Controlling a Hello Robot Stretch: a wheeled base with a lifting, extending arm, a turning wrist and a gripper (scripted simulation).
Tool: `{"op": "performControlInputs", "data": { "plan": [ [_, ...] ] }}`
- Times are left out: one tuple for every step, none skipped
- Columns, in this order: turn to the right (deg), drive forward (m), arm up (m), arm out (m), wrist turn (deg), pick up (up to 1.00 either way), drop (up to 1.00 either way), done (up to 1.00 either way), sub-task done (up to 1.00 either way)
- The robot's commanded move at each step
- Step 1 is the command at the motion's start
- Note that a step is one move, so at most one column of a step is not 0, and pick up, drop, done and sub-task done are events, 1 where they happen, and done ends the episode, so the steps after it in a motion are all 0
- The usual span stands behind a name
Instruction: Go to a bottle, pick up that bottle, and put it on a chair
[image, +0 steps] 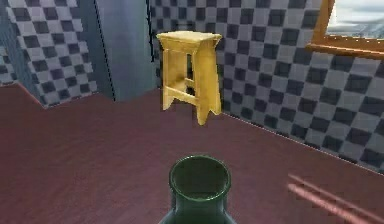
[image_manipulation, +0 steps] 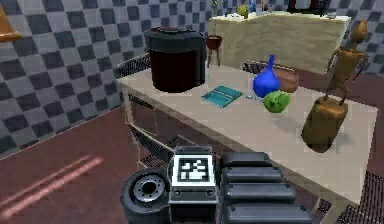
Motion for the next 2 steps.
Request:
{"op": "performControlInputs", "data": {
  "plan": [
    [0.0,0.15,0.0,0.0,0.0,0.0,0.0,0.0,0.0],
    [39.0,0.0,0.0,0.0,0.0,0.0,0.0,0.0,0.0]
  ]
}}
